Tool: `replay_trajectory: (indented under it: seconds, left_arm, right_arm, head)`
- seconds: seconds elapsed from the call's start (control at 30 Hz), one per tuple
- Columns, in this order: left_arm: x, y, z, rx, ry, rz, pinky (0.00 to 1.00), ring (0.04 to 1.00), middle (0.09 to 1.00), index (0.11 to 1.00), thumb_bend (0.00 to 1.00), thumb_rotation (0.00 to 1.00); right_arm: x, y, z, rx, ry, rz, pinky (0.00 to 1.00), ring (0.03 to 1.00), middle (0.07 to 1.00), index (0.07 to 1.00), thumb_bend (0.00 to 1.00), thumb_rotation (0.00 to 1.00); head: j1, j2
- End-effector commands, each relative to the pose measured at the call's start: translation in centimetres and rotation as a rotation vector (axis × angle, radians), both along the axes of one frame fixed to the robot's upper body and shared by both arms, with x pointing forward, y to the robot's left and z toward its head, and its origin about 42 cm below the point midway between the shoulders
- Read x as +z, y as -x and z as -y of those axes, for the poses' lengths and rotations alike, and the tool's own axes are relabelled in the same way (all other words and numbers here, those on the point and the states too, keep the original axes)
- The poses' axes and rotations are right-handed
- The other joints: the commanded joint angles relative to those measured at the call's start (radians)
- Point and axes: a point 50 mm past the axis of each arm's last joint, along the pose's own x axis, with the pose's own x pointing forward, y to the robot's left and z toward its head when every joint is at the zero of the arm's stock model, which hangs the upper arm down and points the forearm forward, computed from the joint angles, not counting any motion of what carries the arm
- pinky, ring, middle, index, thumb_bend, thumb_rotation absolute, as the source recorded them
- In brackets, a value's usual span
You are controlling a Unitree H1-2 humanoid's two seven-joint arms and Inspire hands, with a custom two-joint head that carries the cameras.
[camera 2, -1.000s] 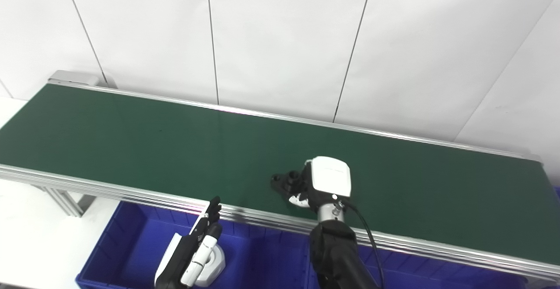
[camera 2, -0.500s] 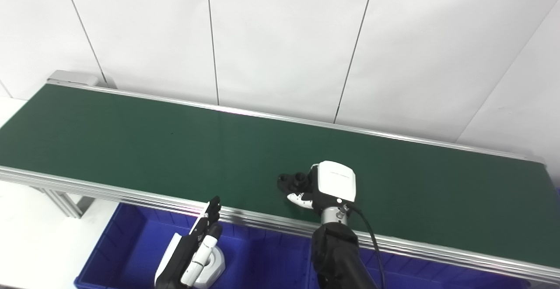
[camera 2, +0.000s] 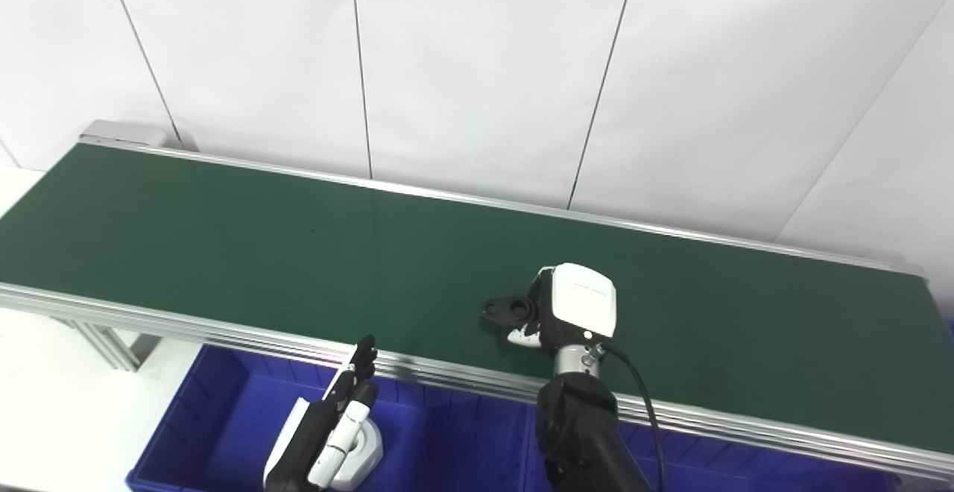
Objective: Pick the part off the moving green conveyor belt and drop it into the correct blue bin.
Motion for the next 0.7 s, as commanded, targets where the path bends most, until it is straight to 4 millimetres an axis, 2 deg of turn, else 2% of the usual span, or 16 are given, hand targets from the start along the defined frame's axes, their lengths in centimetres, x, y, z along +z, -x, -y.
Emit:
replay_trajectory:
  seconds: [0.0,0.43,0.67]
  left_arm:
    - [1.6,0.0,2.9,-0.024,0.089,0.042,1.0,1.0,1.0,1.0,0.51,0.95]
    - [1.5,-0.2,3.0,-0.018,0.102,0.042,1.0,1.0,1.0,1.0,0.51,0.94]
    - [1.8,-0.6,2.1,-0.013,0.104,0.052,1.0,1.0,1.0,1.0,0.51,0.96]
  right_arm:
    - [0.4,0.2,-0.3,0.024,-0.012,0.016,0.11,0.154,0.228,0.479,0.5,0.14]
    - [1.9,1.2,0.8,0.094,-0.038,0.076,0.11,0.152,0.229,0.491,0.5,0.14]
    - [3.5,3.1,3.6,0.218,0.046,0.139,0.12,0.165,0.245,0.49,0.5,0.14]
  head:
    - [0.001,-0.001]
    - [-0.03,0.001]
    - [-0.093,0.014]
